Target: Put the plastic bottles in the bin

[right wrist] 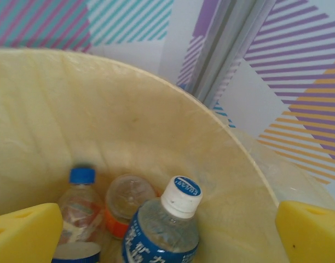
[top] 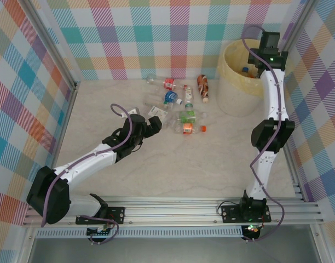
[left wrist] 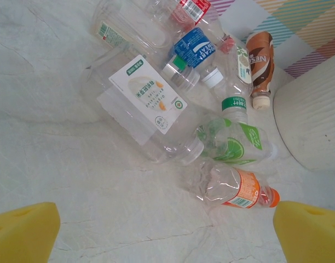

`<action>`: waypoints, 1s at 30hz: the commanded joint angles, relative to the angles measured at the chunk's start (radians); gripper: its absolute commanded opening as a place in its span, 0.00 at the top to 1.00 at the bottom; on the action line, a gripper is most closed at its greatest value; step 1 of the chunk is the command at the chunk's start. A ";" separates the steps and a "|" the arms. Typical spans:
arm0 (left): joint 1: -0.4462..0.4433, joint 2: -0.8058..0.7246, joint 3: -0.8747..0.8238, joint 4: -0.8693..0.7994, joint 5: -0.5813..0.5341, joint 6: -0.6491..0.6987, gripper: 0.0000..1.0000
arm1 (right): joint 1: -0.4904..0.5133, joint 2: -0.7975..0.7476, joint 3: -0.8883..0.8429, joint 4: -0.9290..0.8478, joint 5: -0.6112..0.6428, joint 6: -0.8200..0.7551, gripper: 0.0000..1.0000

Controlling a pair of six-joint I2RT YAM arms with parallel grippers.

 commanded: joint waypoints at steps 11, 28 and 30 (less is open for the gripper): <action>0.007 0.021 0.037 -0.060 -0.035 -0.023 0.00 | 0.089 -0.275 -0.197 0.030 -0.276 0.079 0.00; 0.015 0.071 0.058 -0.126 -0.097 -0.125 0.00 | 0.227 -0.734 -1.132 0.528 -1.030 -0.161 0.00; 0.015 0.077 0.061 -0.134 -0.097 -0.136 0.00 | 0.264 -0.721 -1.149 0.451 -1.052 -0.262 0.00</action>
